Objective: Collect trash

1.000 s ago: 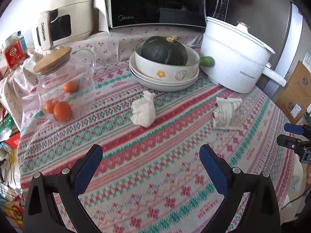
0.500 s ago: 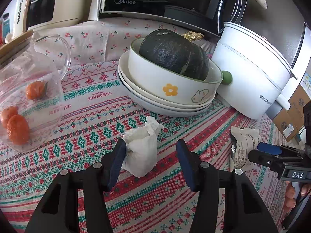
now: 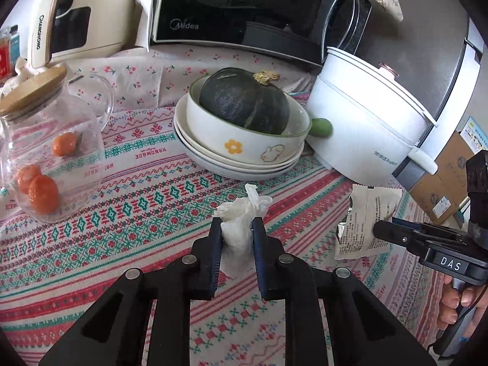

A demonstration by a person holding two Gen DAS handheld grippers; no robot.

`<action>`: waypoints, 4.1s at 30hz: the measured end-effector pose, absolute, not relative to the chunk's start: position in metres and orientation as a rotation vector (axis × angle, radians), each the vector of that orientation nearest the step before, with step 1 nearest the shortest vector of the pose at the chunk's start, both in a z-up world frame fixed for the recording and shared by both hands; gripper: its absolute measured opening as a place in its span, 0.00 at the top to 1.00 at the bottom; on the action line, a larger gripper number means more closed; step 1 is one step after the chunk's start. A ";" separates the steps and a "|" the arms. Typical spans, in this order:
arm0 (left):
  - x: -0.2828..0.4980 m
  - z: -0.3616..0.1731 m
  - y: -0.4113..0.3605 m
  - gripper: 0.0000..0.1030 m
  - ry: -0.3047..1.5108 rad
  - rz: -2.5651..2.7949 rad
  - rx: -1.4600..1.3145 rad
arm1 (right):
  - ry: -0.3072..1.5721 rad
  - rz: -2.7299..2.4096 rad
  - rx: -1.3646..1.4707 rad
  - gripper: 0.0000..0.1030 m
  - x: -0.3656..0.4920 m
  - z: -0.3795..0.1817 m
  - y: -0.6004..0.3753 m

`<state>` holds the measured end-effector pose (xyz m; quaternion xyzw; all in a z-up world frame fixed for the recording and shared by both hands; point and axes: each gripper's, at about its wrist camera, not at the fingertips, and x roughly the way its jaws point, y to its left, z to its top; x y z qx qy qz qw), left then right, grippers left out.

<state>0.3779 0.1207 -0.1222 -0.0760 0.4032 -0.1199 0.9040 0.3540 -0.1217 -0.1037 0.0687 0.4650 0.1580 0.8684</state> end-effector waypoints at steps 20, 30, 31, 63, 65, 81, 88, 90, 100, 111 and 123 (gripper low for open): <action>0.202 -0.043 0.039 0.81 0.817 -0.359 -0.118 | 0.921 0.301 0.144 0.72 0.194 -0.029 -0.205; 0.131 -0.059 -0.004 0.81 0.867 -0.463 -0.132 | 0.951 0.275 0.105 0.72 0.123 -0.026 -0.249; 0.126 -0.062 -0.009 0.81 0.872 -0.473 -0.123 | 0.960 0.268 0.116 0.72 0.117 -0.026 -0.256; 0.106 -0.092 -0.242 0.80 0.952 -0.835 0.056 | 1.185 -0.114 0.327 0.59 0.040 -0.122 -0.488; 0.110 -0.094 -0.250 0.80 0.960 -0.841 0.058 | 1.190 -0.116 0.363 0.48 0.040 -0.123 -0.491; 0.131 -0.117 -0.311 0.78 0.985 -0.892 0.081 | 1.164 -0.175 0.380 0.41 0.033 -0.115 -0.514; 0.136 -0.115 -0.309 0.23 0.953 -0.759 0.122 | 1.156 -0.188 0.384 0.37 0.034 -0.112 -0.517; 0.136 -0.115 -0.305 0.22 0.956 -0.732 0.142 | 1.149 -0.188 0.378 0.35 0.035 -0.109 -0.516; 0.111 -0.094 -0.248 0.07 0.942 -0.592 0.137 | 1.071 -0.190 0.358 0.30 0.024 -0.080 -0.497; 0.047 -0.053 -0.170 0.03 0.876 -0.429 0.086 | 0.920 -0.122 0.211 0.21 -0.004 -0.029 -0.418; -0.002 -0.038 -0.083 0.03 0.820 -0.233 0.050 | 0.824 -0.043 0.042 0.14 -0.033 -0.015 -0.323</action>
